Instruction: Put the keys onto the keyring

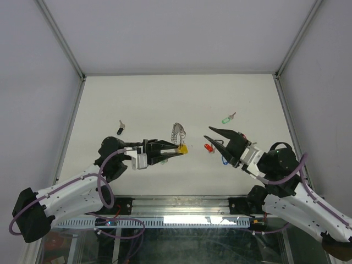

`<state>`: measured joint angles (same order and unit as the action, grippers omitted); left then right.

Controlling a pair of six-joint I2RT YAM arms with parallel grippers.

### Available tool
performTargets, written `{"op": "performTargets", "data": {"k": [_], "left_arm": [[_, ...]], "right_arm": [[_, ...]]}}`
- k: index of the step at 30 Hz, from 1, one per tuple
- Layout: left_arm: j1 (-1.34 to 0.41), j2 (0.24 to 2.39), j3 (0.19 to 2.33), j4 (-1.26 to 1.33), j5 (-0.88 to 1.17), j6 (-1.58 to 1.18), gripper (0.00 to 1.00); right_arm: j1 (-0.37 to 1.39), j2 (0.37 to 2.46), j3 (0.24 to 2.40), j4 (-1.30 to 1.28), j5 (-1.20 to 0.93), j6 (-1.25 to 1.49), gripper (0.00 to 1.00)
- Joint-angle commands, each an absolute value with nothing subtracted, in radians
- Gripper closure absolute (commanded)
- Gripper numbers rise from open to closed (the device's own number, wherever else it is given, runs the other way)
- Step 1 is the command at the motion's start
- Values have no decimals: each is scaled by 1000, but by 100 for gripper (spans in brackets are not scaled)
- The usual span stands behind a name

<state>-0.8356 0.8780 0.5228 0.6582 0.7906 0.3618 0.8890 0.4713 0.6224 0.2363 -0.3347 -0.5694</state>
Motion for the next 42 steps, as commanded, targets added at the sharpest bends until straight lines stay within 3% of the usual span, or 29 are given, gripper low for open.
{"op": "performTargets", "data": {"k": [1, 9, 23, 42], "left_arm": [[-825, 879, 516, 840, 884, 277, 100], [-824, 889, 492, 935, 911, 194, 100], [-825, 895, 508, 913, 919, 201, 100], [-824, 917, 514, 908, 911, 213, 100]], "right_arm": [[904, 496, 620, 362, -345, -676, 66], [968, 553, 622, 429, -321, -806, 66], [1256, 669, 652, 490, -100, -1045, 59], [1282, 691, 647, 619, -82, -1018, 58]]}}
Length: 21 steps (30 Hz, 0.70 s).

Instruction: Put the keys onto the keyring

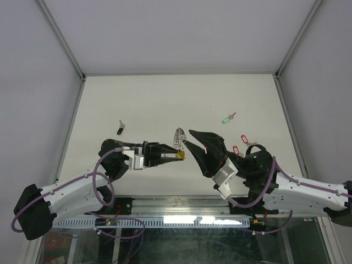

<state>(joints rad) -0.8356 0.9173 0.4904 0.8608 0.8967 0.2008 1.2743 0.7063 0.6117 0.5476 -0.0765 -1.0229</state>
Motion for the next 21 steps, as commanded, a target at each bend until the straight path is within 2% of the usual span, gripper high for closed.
{"op": "performTargets", "data": {"k": [1, 10, 18, 21], "left_arm": [[-825, 917, 514, 909, 911, 213, 100], [-824, 908, 507, 904, 901, 218, 100], [-824, 880, 522, 813, 889, 282, 100], [-824, 871, 534, 763, 886, 322, 100]], "right_arm": [[1282, 689, 648, 620, -84, -1015, 58], [1288, 672, 657, 563, -90, -992, 62], [1289, 584, 671, 330, -85, -990, 62], [1289, 538, 677, 264, 15, -797, 62]]}}
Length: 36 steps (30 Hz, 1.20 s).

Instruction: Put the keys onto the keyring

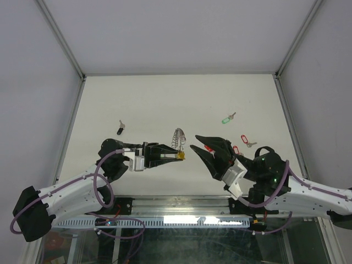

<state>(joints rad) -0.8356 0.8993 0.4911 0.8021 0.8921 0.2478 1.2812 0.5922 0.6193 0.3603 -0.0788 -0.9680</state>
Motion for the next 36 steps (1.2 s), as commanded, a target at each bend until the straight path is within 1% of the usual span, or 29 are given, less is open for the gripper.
{"op": "performTargets", "data": {"k": [1, 6, 8, 9, 12, 16, 20, 23, 25, 28, 30, 32, 34, 36], "left_arm": [[-824, 870, 539, 747, 885, 331, 100], [-825, 862, 562, 678, 882, 379, 100], [-825, 863, 567, 659, 882, 394, 100], [-825, 862, 569, 654, 880, 399, 100], [-824, 862, 571, 647, 878, 409, 100], [-824, 856, 568, 638, 869, 423, 100], [-812, 856, 566, 645, 864, 430, 100], [-773, 868, 565, 675, 893, 412, 100], [-738, 879, 560, 722, 921, 383, 100], [-689, 896, 554, 800, 955, 337, 100], [-658, 906, 549, 844, 969, 313, 100], [-636, 919, 546, 908, 981, 282, 100], [-626, 936, 552, 953, 989, 254, 100], [-625, 949, 561, 976, 996, 241, 100]], "right_arm": [[1289, 529, 694, 249, 54, -725, 63], [1289, 578, 874, 49, 266, -270, 65], [1289, 623, 959, -50, 299, -96, 65], [1287, 645, 994, -82, 306, -24, 63], [1279, 692, 1061, -123, 276, 114, 55], [1227, 736, 1147, -192, 263, 259, 53], [1118, 768, 1208, -271, 141, 400, 51], [1015, 800, 1230, -309, 42, 485, 50], [907, 824, 1224, -289, -79, 552, 49], [743, 849, 1186, -194, -332, 677, 46], [630, 847, 1129, -77, -477, 784, 45], [544, 850, 1059, 119, -609, 930, 43], [510, 860, 984, 296, -682, 1059, 42], [510, 874, 932, 390, -704, 1126, 41]]}}
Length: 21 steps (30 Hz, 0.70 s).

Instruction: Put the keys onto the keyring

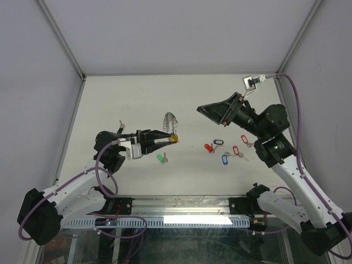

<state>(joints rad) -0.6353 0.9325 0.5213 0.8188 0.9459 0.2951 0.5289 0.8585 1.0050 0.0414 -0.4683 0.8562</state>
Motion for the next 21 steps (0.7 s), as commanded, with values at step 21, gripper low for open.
{"op": "performTargets", "data": {"k": [21], "left_arm": [[-625, 994, 600, 1044, 1022, 197, 100]], "right_arm": [[749, 948, 924, 439, -557, 1063, 53]]}}
